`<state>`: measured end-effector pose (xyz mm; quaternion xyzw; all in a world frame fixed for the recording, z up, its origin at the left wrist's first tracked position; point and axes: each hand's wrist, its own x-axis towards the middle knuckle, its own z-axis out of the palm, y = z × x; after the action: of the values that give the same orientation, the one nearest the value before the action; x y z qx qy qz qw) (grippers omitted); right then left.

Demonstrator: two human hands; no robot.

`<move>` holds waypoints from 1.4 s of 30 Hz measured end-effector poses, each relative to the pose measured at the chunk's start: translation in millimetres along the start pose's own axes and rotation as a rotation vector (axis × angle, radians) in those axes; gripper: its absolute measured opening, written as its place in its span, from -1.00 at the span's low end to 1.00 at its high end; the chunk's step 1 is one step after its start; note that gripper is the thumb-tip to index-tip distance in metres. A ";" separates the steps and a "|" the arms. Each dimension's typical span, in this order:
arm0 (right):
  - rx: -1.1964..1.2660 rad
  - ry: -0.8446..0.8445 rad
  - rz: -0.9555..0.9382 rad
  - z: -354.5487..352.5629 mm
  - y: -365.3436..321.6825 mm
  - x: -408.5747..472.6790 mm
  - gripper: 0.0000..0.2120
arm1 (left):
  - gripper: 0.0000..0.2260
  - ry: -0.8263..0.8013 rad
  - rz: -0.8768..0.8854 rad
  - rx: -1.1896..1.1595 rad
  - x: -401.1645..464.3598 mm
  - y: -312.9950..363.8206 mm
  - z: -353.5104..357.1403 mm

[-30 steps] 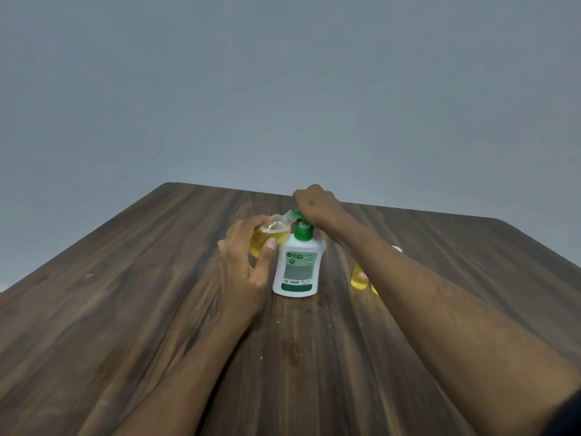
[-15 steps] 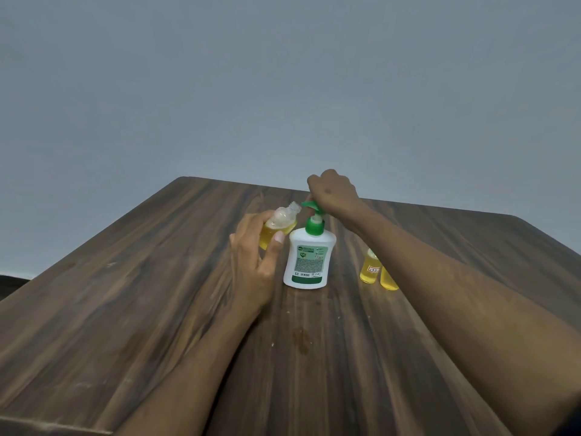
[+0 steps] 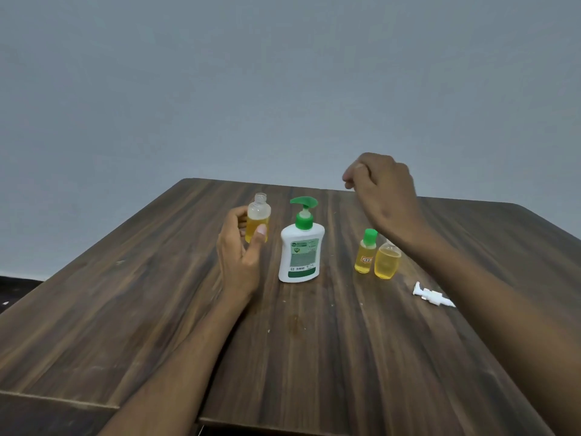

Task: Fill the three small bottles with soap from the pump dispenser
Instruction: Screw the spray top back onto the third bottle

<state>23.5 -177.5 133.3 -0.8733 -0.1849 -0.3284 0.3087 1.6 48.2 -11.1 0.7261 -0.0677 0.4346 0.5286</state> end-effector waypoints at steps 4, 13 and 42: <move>0.006 0.085 0.074 -57.1 33.7 -70.8 -0.75 | -0.72 0.007 -0.008 0.005 2.4 -3.3 -2.7; -0.207 -0.015 0.395 -109.7 150.3 -207.8 -0.87 | -0.76 0.121 0.007 0.010 24.7 18.2 -12.0; -0.401 -0.132 0.139 -26.1 147.9 -169.7 -0.77 | -0.71 -0.610 -0.208 -0.090 -123.0 102.6 105.5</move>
<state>-32.2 -324.8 -29.7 -0.9475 -0.0753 -0.2786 0.1379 -71.9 -127.7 -31.6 0.8018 -0.1677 0.1370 0.5570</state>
